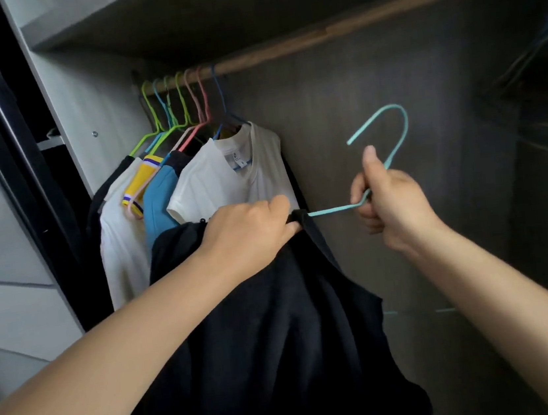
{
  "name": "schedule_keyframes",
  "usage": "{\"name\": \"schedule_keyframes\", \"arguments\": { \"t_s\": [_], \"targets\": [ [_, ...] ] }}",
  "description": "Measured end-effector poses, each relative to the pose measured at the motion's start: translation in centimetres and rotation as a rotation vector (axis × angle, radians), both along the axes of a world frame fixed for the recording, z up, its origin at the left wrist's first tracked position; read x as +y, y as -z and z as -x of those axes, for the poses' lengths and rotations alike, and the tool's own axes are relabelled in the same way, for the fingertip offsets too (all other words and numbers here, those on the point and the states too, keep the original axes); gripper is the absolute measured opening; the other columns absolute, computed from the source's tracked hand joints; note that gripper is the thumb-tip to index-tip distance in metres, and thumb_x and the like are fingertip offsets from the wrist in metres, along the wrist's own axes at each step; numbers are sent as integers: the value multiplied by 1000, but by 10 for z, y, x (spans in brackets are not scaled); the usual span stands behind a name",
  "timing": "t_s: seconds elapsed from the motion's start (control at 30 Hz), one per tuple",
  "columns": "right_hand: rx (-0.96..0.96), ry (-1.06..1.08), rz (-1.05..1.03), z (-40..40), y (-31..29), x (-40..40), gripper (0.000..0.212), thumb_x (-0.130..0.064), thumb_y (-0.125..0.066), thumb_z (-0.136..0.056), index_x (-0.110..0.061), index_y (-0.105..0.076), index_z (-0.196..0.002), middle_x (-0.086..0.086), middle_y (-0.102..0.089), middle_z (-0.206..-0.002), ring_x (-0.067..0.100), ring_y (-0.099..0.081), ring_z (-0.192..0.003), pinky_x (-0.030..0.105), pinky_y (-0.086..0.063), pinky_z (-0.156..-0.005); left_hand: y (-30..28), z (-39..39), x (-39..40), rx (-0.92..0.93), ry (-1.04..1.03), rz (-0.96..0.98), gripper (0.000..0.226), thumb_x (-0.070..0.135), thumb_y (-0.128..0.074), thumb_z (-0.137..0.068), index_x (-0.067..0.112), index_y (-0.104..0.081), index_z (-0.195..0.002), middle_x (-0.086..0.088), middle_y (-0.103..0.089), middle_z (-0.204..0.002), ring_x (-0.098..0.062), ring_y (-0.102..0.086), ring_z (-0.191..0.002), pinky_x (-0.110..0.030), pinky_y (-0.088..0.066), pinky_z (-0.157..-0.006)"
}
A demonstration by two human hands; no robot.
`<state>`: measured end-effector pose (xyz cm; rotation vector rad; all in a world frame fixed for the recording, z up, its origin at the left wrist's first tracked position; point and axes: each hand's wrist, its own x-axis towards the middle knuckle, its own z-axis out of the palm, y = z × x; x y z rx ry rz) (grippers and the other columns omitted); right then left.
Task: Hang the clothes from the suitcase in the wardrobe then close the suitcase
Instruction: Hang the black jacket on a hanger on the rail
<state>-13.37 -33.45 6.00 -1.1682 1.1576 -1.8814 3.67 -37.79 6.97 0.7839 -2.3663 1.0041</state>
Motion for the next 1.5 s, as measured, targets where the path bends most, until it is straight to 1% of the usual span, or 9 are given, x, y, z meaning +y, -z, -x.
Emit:
{"name": "schedule_keyframes", "arguments": {
  "t_s": [0.13,0.3,0.53,0.7,0.83,1.03,1.17,1.3,1.5],
  "targets": [
    [233,72,49,-8,5,3,57,-41,-20,-99,-10,-46,-59,-7,-32,-27,1,-29,-25,11,-23,-32,9,13,1,-11,42,-42,32,27,-33,-90,10,-41,-64,2,-38,-44,-24,-41,-35,-17,-3,-40],
    [469,43,84,-12,13,1,40,-35,-14,-99,-18,-47,-82,-7,-45,-60,-2,-46,-47,12,-35,-54,13,33,7,19,-89,-271,41,30,-20,-100,18,-12,-61,3,-33,-61,-24,-40,-65,-31,-31,-57],
    [908,336,547,21,47,1,33,-21,-42,-89,4,-59,-101,12,-58,-93,10,-50,-85,5,-35,-79,-15,27,-14,263,-122,-370,34,28,-26,-100,12,-31,-70,-4,-35,-64,-22,-38,-72,-32,-26,-62],
    [577,-211,150,5,78,-14,68,-2,-75,-71,-36,-36,-115,-16,-45,-112,9,-50,-108,21,-41,-88,-30,35,-19,364,-73,-362,41,25,-28,-100,18,-22,-60,2,-31,-60,-24,-40,-71,-33,-27,-62],
    [496,-127,129,15,76,-23,31,-1,-59,-68,-29,-54,-80,-15,-58,-74,-8,-54,-69,14,-44,-75,-24,29,-20,424,-93,-422,41,25,-29,-99,16,-25,-59,2,-34,-61,-24,-42,-72,-32,-28,-62],
    [912,-764,-330,40,67,-7,20,-10,-68,-70,-24,-54,-72,-23,-59,-55,-12,-53,-55,8,-42,-57,-19,9,-14,498,5,-445,43,25,-36,-97,15,-26,-56,0,-38,-56,-26,-45,-68,-32,-29,-59],
    [1403,-516,-344,43,62,-13,14,-25,-64,-85,-16,-62,-74,-17,-57,-70,-6,-52,-67,11,-39,-65,-14,-3,-9,540,78,-420,46,20,-42,-96,16,-24,-54,1,-33,-50,-16,-36,-52,-30,-24,-50],
    [1215,-282,-59,62,65,-16,28,-35,-66,-80,-7,-64,-87,-12,-49,-79,-6,-50,-76,8,-36,-72,-14,-23,-9,706,151,-454,48,12,-46,-93,16,-25,-51,2,-29,-47,-12,-33,-45,-18,-29,-48],
    [131,314,304,52,39,-23,20,-10,-49,-93,-30,-48,-92,-13,-59,-70,-14,-54,-56,3,-40,-61,-2,-36,-11,793,119,-563,49,18,-47,-94,15,-24,-51,4,-27,-48,-6,-38,-43,-16,-31,-47]
  ]
}}
